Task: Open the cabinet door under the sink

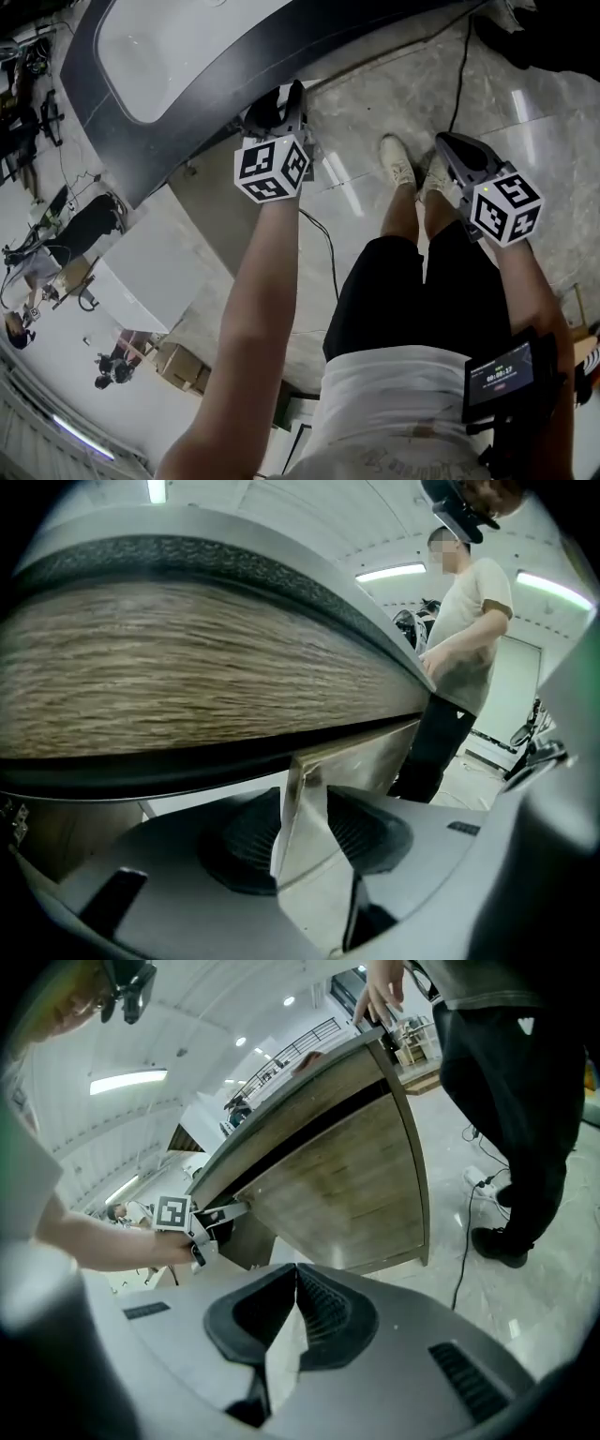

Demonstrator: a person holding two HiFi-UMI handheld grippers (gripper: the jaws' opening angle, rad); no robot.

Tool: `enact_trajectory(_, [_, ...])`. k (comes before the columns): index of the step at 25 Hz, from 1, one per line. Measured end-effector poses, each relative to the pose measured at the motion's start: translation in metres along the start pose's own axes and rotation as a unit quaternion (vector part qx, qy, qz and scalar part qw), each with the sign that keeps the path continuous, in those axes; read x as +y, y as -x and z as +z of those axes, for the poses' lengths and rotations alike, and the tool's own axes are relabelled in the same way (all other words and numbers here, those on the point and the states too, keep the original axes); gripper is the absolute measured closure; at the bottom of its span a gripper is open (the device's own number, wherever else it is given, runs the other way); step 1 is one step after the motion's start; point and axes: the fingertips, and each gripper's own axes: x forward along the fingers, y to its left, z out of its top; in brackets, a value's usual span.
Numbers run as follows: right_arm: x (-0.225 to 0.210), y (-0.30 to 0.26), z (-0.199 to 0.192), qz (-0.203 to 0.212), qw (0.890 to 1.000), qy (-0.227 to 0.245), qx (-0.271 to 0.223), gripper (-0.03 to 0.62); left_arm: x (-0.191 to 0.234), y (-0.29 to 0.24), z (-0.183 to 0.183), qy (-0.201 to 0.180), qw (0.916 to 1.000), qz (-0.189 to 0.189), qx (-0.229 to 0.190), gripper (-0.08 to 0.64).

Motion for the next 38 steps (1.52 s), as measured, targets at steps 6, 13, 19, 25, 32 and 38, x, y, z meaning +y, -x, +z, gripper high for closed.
enact_trajectory(6, [-0.008,0.001,-0.007,-0.008,1.000,-0.012,0.006,0.578,-0.008,-0.002,0.017,-0.010,0.9992,-0.028,-0.028,0.400])
enact_trajectory(13, [-0.013,0.003,-0.006,-0.015,1.000,-0.006,0.010,0.578,-0.013,-0.003,0.017,-0.037,0.9975,-0.046,-0.040,0.408])
enact_trajectory(19, [-0.026,0.004,0.015,-0.024,0.999,0.030,0.008,0.578,-0.029,-0.002,0.011,-0.052,0.9960,-0.065,-0.031,0.426])
enact_trajectory(25, [-0.029,0.009,0.028,-0.026,0.998,0.060,-0.004,0.578,-0.047,0.009,-0.007,-0.058,0.9942,-0.089,-0.017,0.443])
enact_trajectory(32, [-0.043,0.031,0.013,-0.047,0.998,0.050,0.014,0.578,-0.078,0.026,-0.033,-0.078,0.9910,-0.108,0.015,0.466])
enact_trajectory(38, [-0.038,0.006,0.008,-0.034,0.999,0.013,0.008,0.578,-0.074,0.035,-0.038,-0.090,0.9915,-0.087,0.035,0.471])
